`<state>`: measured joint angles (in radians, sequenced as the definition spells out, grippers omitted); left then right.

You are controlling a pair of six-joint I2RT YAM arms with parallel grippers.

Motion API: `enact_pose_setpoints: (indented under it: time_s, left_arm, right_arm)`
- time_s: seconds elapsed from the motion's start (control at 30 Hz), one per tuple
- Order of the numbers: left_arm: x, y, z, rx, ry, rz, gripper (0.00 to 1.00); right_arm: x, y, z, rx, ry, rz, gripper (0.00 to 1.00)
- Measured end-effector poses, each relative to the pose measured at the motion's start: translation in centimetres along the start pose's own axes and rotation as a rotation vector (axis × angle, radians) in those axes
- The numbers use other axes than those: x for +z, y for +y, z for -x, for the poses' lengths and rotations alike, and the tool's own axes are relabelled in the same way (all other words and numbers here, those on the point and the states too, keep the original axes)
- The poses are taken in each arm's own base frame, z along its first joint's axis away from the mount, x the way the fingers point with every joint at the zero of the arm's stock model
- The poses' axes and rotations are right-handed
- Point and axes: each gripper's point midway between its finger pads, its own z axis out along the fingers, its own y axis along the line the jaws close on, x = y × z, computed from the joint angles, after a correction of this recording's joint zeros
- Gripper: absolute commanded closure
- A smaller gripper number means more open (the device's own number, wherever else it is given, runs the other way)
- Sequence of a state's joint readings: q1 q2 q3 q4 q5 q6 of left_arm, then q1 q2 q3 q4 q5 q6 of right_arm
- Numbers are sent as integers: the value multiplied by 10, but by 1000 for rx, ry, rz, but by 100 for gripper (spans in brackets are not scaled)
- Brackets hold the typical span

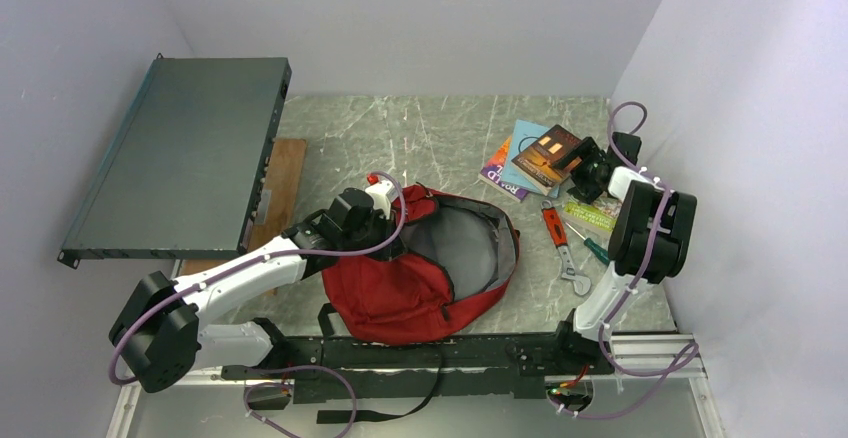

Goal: Pack the student bag
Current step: Pick up the book from the center of the board.

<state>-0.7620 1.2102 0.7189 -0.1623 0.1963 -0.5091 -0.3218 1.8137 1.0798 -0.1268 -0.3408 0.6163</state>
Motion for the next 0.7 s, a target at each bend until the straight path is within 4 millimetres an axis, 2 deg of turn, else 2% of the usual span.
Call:
enact_pose_setpoints:
  time_s: [0.17,0.37,0.5,0.7]
  left_arm:
    - [0,0,0,0,0,-1,100]
    - [-1,0,0,0,6,3,100]
    - [-4,-3,5,16,5,2,100]
    - [-4,-4,6,20,9,-3,100]
  right_arm:
    - [8,3,4,91,5,25,10]
    - [28,9,17,184,-21,95,17]
    - [36,9,32,220,-63,121,29]
    - [45,2,44,261,-97,145,57]
